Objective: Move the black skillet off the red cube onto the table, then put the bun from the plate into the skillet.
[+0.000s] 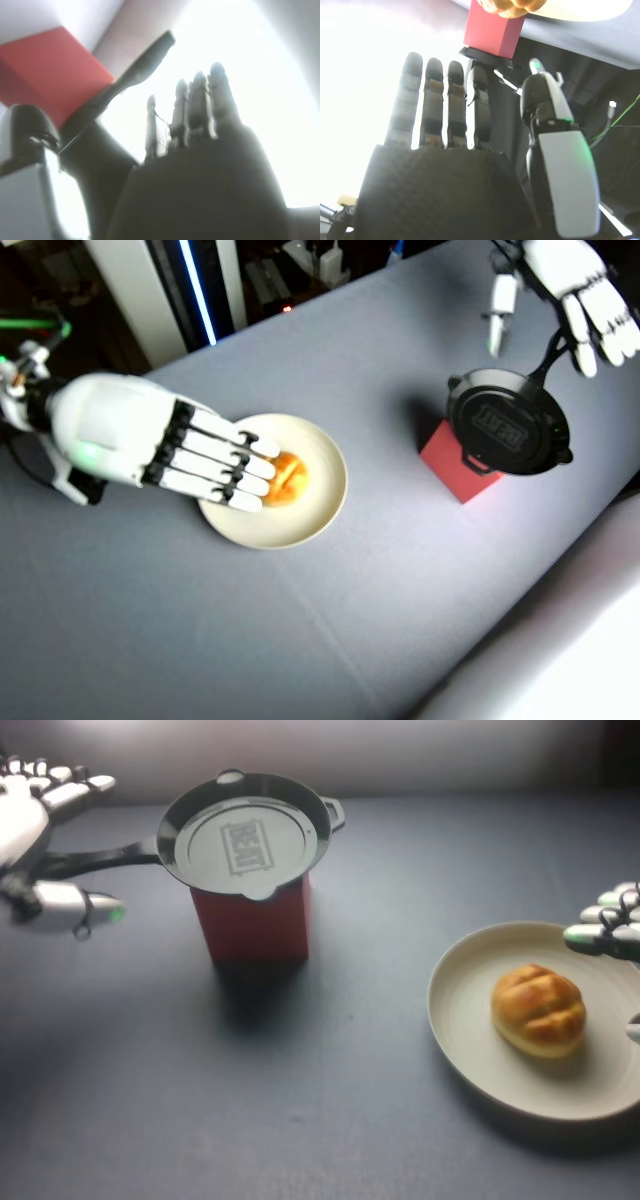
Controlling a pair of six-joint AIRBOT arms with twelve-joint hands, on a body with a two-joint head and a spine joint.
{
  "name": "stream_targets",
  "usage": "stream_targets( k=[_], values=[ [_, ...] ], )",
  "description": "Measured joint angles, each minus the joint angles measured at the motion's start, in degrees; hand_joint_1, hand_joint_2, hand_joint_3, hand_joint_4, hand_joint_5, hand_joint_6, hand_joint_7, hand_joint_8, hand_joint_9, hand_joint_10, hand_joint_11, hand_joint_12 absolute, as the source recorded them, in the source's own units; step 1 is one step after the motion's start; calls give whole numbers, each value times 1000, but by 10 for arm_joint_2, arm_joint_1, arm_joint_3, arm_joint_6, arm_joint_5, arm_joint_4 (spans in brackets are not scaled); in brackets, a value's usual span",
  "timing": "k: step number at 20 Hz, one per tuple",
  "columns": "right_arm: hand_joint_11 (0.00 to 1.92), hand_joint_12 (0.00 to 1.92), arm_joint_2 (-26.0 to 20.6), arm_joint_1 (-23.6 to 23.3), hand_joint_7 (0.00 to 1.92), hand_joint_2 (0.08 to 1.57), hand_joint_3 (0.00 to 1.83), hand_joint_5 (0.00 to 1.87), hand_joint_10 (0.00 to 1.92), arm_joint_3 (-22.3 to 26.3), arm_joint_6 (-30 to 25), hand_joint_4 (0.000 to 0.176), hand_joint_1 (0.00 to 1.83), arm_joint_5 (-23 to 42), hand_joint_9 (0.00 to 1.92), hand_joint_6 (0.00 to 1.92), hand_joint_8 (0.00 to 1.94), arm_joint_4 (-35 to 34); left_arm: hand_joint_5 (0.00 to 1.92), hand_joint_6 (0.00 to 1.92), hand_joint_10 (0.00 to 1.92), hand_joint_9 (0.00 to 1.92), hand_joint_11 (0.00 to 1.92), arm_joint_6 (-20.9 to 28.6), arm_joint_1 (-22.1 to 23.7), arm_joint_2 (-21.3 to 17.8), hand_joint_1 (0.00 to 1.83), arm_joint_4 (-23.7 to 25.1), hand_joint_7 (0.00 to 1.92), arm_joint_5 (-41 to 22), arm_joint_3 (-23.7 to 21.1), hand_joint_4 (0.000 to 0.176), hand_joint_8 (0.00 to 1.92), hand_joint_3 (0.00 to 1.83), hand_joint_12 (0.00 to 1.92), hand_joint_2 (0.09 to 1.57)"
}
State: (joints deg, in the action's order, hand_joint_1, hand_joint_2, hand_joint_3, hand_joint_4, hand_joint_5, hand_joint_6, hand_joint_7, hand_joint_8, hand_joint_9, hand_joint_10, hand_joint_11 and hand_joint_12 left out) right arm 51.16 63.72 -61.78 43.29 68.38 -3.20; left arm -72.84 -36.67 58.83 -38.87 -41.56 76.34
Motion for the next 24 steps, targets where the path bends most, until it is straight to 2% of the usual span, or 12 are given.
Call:
stream_targets(
  k=[1, 5, 7, 10, 11, 13, 14, 16, 18, 20, 21, 24],
  values=[
    [314, 13, 0, 0, 362, 1306, 2, 424, 2, 1, 0, 30, 690, 3, 322, 1, 1, 0, 139, 2, 10, 34, 6, -10, 1, 0, 682, 15, 95, 13, 0, 163, 10, 3, 3, 980],
    [320, 14, 0, 1, 365, 1313, 1, 429, 4, 1, 0, 11, 694, -3, 322, 4, 4, 1, 170, 8, 18, 89, 66, -24, 1, 11, 700, 5, 131, 56, -1, 154, 12, 2, 35, 982],
    [320, 14, 0, 1, 369, 1309, 0, 433, 5, 1, -1, 26, 697, -3, 326, 5, 5, 0, 200, 5, 10, 118, 67, -24, 1, 11, 719, 4, 171, 51, -1, 151, 6, 1, 49, 993],
    [325, 15, 0, 1, 376, 1313, 1, 435, 4, 1, -2, 18, 683, -3, 330, 3, 5, 0, 572, 22, 30, 528, 244, -24, 1, 11, 866, 3, 624, 51, -1, 22, 26, 5, 203, 1115],
    [330, 16, 0, 1, 385, 1312, 0, 443, 6, 1, -2, 9, 695, -3, 338, 5, 6, 0, 778, 934, 62, 801, 407, -24, 1, 12, 1120, 3, 881, 50, 0, 18, 867, 0, 535, 1155],
    [334, 17, 0, 1, 388, 1314, 1, 441, 5, 1, -2, 17, 676, -3, 343, 2, 4, 0, 917, 959, 499, 1047, 672, -24, 1, 18, 1206, 3, 934, 49, 2, 0, 1205, 8, 1293, 1143],
    [338, 19, 0, 1, 394, 1315, 1, 447, 7, 1, -4, 16, 678, -3, 349, 4, 6, 0, 885, 1133, 1170, 1025, 833, -24, 2, 23, 1085, 2, 889, 53, 3, 0, 1310, 2, 1625, 1165],
    [352, 24, 1, 2, 398, 1323, 4, 444, 10, 0, -4, 12, 678, -4, 359, 3, 7, 0, 678, 1694, 1854, 1003, 965, -24, 8, 28, 950, 3, 853, 60, 3, 0, 1782, 3, 1905, 1183],
    [360, 27, 2, 2, 407, 1328, 5, 445, 10, 0, -4, 18, 631, -4, 371, 2, 6, 1, 765, 1912, 1918, 1126, 1153, -23, 17, 32, 913, 14, 1010, 59, 4, 34, 1915, 20, 1920, 1279],
    [368, 29, 3, 2, 420, 1337, 5, 452, 10, 0, -5, 9, 642, -5, 385, 3, 8, -1, 1017, 1921, 1921, 1457, 1497, -23, 22, 34, 1132, 20, 1301, 54, 4, 85, 1921, 7, 1921, 1327],
    [364, 27, 4, 2, 423, 1347, 5, 456, 7, 0, -5, 12, 671, -5, 387, 3, 5, 0, 1312, 1921, 1921, 1669, 1692, -16, 22, 36, 1363, 26, 1514, 48, 4, 0, 1921, 1, 1921, 1311],
    [372, 29, 4, 2, 423, 1354, 5, 457, 4, 0, -7, 14, 659, -5, 391, 2, 2, 0, 1334, 1921, 1921, 1684, 1702, -4, 21, 35, 1398, 29, 1538, 31, -4, 0, 1921, 0, 1921, 1290]
  ],
)
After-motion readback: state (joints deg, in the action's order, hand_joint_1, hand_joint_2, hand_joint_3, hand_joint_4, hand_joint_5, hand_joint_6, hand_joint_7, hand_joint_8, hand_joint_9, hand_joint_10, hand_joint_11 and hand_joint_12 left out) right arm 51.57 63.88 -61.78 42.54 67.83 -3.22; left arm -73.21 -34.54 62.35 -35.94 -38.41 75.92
